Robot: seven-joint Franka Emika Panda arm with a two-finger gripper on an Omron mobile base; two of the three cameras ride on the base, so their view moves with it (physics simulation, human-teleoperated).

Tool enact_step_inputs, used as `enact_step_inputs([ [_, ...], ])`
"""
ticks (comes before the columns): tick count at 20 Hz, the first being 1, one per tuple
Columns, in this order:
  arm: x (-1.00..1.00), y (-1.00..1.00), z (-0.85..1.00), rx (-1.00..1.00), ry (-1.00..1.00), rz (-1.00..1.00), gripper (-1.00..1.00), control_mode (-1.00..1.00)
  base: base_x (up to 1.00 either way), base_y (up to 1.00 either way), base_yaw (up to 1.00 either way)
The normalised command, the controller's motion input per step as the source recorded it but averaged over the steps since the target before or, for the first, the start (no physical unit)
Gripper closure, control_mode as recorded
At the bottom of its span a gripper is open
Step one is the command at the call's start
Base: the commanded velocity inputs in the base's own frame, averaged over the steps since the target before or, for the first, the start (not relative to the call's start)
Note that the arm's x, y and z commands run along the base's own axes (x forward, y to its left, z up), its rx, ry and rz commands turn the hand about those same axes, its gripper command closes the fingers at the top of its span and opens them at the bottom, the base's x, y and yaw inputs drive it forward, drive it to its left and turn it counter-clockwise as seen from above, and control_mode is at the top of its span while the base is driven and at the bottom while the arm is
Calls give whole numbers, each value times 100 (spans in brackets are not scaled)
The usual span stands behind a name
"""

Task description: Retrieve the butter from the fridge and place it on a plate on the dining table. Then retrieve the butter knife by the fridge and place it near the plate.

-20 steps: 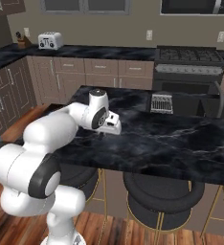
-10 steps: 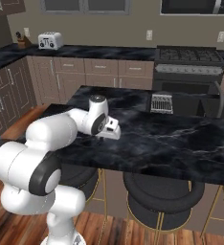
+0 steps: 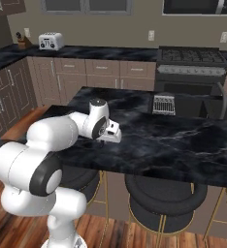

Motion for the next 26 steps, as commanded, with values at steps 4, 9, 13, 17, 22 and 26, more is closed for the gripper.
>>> enact_step_inputs([
  [4, 2, 0, 0, 0, 0, 0, -100, -100, 0, 0, 0],
  [9, 5, 0, 0, 0, 0, 0, -100, -100, 0, 0, 0],
  [13, 1, 0, 0, 0, 1, 0, -100, -100, 0, 0, 0],
  [17, -17, 0, 36, 0, 1, 0, -100, -100, 0, 0, 0],
  [22, -33, 0, 80, 0, 1, 0, -100, -100, 0, 0, 0],
  [26, -71, 0, 85, 0, 3, 0, -100, -100, 0, 0, 0],
])
